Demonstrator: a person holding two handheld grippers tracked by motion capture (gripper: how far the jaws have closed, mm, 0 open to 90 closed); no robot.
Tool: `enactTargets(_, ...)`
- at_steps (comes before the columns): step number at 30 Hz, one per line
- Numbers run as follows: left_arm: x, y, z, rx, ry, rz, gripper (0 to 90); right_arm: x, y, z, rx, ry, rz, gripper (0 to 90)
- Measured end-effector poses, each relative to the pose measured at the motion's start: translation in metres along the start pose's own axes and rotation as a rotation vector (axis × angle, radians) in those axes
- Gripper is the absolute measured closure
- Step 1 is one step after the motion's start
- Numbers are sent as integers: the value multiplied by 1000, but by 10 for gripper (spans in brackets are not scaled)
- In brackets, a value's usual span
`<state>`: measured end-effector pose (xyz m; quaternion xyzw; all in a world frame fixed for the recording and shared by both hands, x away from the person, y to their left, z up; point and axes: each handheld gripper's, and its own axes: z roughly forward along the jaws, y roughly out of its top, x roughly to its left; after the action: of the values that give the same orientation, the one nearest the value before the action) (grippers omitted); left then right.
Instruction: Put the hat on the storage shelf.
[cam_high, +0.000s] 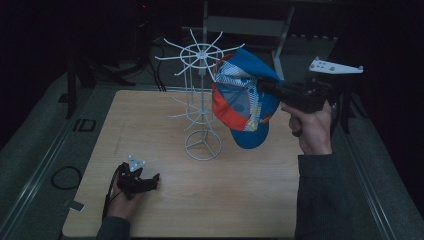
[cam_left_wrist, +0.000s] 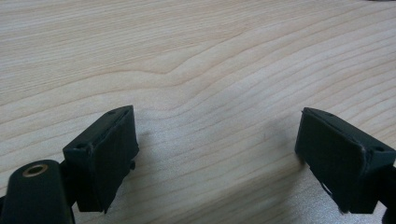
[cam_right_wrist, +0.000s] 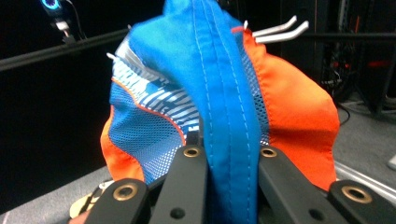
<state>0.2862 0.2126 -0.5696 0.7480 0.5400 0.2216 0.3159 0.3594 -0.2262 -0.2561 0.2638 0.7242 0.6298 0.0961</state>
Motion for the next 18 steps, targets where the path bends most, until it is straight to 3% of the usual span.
enactTargets(10, 0, 0, 0, 4, -1, 3, 133, -5, -19, 18, 90, -33, 3, 864)
enactTargets(13, 0, 0, 0, 3, -2, 1, 133, -3, -25, 23, 139, -56, -18, 845)
enactTargets(18, 0, 0, 0, 4, -2, 3, 133, -1, -32, 28, 163, -66, -30, 822)
